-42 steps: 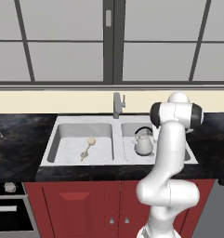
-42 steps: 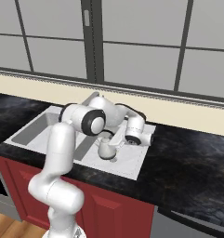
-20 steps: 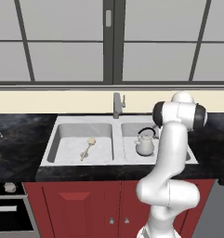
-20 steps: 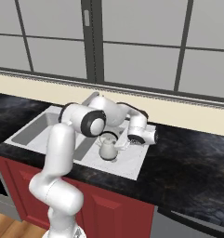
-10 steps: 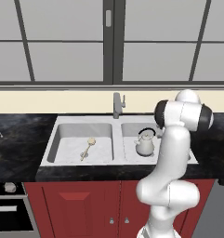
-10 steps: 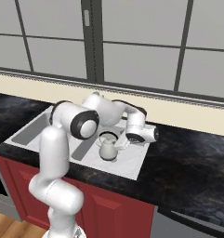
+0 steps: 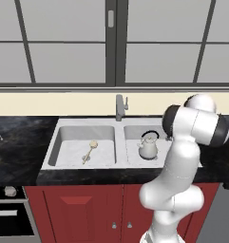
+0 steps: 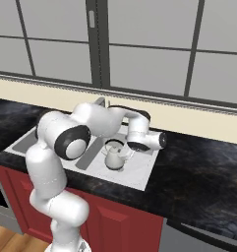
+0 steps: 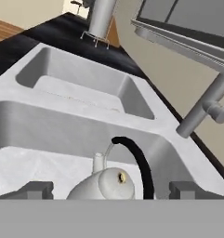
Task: Open the cabinet, pick the kettle from the cabinet, and place it in the sink.
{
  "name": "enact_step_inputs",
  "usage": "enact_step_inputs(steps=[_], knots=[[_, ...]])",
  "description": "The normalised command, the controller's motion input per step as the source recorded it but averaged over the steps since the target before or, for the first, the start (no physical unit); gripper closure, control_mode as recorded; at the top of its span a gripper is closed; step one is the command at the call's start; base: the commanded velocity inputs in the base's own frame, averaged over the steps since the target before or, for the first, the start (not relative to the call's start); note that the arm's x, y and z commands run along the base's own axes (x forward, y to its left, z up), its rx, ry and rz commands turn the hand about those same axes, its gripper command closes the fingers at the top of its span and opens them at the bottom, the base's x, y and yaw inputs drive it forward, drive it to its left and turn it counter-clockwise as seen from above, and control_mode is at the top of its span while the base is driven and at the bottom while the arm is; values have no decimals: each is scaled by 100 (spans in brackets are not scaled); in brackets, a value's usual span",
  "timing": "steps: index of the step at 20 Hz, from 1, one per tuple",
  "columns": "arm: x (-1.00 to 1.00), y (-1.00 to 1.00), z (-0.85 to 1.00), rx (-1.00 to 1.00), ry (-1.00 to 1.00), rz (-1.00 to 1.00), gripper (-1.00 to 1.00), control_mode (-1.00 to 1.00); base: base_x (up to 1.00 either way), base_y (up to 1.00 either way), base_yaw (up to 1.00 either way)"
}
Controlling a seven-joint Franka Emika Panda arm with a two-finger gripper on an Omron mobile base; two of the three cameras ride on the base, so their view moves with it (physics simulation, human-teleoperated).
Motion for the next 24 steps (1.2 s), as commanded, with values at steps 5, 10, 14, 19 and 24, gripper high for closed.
enact_step_inputs(steps=[5, 10, 14, 19, 24], knots=[[-24, 12, 34, -15, 0, -5, -100, -100, 0, 0, 0], [-37, 16, 34, -8, 0, -19, -100, -100, 0, 0, 0], [-47, 15, 30, -2, -8, -30, -100, -100, 0, 0, 0], [-45, 13, 29, 0, 2, -33, -100, -100, 0, 0, 0], [-37, 8, 34, 0, 16, -30, -100, -100, 0, 0, 0]])
